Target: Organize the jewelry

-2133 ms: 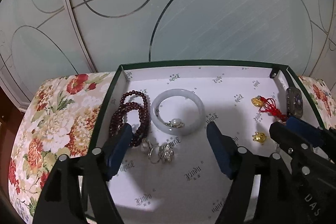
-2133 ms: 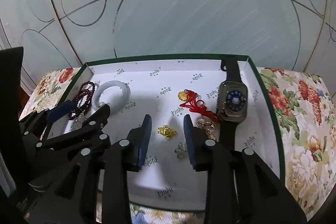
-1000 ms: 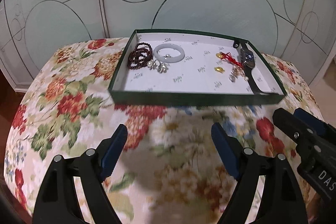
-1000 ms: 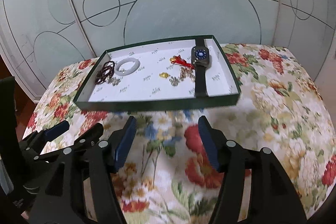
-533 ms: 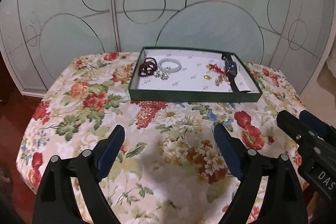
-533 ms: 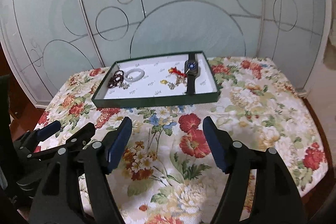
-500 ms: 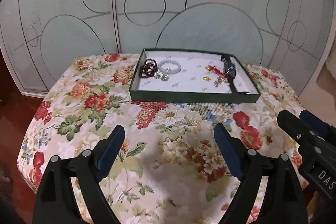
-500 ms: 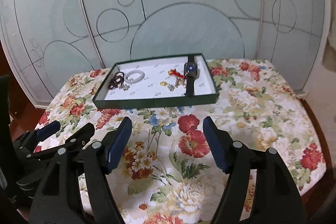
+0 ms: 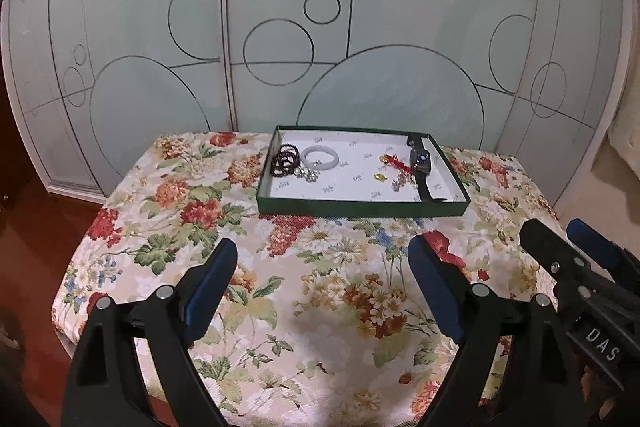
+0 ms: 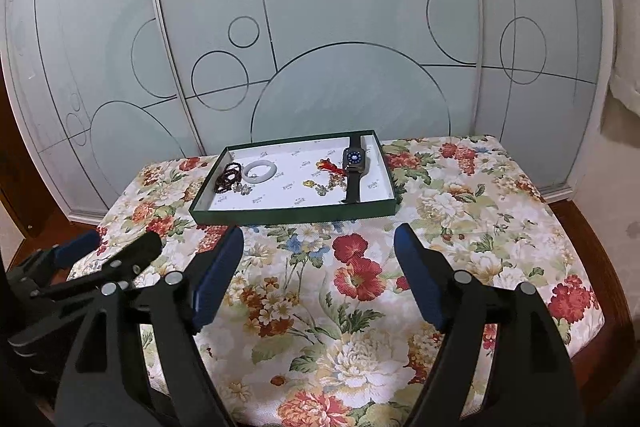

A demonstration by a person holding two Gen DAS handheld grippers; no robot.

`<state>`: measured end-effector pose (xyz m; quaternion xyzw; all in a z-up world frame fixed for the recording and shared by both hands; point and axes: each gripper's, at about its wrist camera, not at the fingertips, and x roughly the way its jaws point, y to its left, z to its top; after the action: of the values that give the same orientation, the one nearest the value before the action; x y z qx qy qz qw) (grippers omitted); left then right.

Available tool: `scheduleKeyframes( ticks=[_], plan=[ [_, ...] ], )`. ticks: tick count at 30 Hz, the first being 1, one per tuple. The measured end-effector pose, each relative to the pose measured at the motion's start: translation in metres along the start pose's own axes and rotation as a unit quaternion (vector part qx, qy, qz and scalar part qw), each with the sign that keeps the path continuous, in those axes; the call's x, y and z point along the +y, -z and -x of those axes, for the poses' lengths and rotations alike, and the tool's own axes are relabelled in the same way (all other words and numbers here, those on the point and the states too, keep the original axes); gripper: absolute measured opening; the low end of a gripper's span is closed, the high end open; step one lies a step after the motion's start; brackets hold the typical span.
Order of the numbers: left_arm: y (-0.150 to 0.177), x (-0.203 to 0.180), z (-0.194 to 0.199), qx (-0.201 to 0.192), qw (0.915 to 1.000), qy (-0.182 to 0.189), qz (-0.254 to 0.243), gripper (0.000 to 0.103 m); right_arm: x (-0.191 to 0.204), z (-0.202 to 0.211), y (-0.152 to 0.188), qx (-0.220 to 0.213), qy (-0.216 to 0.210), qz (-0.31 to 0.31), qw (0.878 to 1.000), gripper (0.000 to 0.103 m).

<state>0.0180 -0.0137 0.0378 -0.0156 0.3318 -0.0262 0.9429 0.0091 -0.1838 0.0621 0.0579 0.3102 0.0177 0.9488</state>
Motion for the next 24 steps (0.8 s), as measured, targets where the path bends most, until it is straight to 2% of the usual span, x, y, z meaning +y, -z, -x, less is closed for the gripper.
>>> scheduleKeyframes(
  ticks=[13, 24],
  plan=[
    [0.0010, 0.0019, 0.0101, -0.014, 0.9999, -0.006, -0.004, 0.086, 0.0046, 0.0058, -0.0004, -0.004, 0.003, 0.008, 1.000, 0.078],
    [0.0026, 0.0037, 0.0070, -0.005, 0.9999, -0.013, -0.001, 0.086, 0.0053, 0.0064, -0.0017, -0.004, 0.004, 0.010, 1.000, 0.078]
  ],
)
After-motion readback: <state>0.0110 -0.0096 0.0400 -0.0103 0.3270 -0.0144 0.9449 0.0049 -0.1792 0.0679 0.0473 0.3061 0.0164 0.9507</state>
